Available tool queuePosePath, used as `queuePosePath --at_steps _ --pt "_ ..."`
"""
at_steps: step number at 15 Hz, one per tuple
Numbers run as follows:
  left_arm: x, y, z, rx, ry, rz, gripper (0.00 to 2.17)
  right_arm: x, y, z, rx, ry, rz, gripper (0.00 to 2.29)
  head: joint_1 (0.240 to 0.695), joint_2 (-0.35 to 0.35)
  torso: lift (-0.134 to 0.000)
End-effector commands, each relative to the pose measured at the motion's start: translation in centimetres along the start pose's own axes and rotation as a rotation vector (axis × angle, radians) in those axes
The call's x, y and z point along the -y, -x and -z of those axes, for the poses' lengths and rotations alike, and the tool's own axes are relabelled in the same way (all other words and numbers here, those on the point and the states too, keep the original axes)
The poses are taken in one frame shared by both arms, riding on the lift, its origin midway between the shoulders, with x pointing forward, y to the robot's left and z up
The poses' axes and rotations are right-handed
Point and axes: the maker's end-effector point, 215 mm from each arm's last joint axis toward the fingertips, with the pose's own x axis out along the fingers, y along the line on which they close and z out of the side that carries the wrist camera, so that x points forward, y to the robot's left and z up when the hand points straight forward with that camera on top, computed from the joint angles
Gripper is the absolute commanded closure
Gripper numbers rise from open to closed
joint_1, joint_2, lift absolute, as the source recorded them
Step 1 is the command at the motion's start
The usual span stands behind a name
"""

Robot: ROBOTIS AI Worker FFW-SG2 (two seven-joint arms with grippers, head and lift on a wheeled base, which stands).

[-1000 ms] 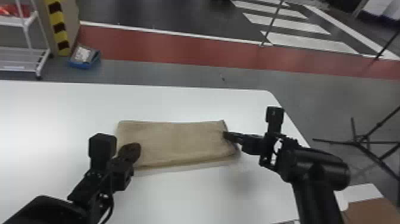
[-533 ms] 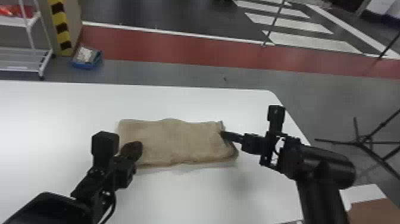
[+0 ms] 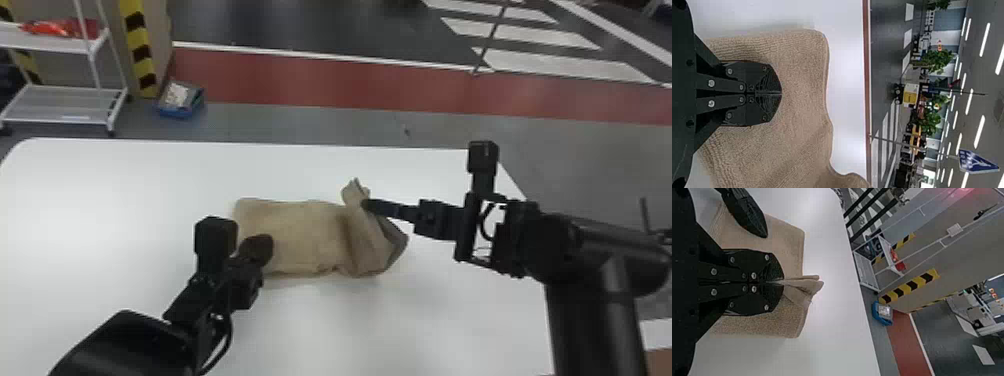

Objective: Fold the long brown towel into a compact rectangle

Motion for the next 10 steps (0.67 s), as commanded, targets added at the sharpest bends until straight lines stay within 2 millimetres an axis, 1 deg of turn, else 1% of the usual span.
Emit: queuePosePath --at_steps 1,3,4,5,7,8,10 --pt "0.1 -0.1 -0.1 -0.001 -0.001 0.002 1.77 -3.2 -1.3 -0.4 0.010 -0.004 -0.058 1.30 0.695 -0.187 -0.121" --pt "-0.2 -0.1 0.0 -0.006 -0.001 -0.002 1.77 -6.0 -1.7 -1.9 0.043 0.009 -0.108 1.30 0.695 -0.167 -0.121" --pt "-0.2 -0.1 0.1 -0.014 -0.002 -0.002 1.77 -6.9 -1.7 -2.7 0.057 0.018 -0.122 1.30 0.695 -0.156 -0.121" --pt "-0.4 -0.2 -0.1 -0.013 -0.006 -0.005 1.77 -8.0 -1.5 -3.9 0.084 0.031 -0.138 1.30 0.695 -0.137 -0.121" --pt "-0.6 -0.3 -0.3 -0.011 -0.008 -0.009 1.77 -9.4 -1.3 -5.7 0.117 0.040 -0.168 1.30 0.695 -0.121 -0.121" --pt "-0.6 -0.3 -0.3 -0.010 -0.006 -0.008 1.77 -9.4 -1.3 -5.8 0.119 0.040 -0.170 1.30 0.695 -0.117 -0.121" --pt "-0.5 -0.3 -0.3 -0.011 -0.005 -0.003 1.77 -9.7 -1.8 -5.4 0.109 0.043 -0.172 1.30 0.695 -0.106 -0.121"
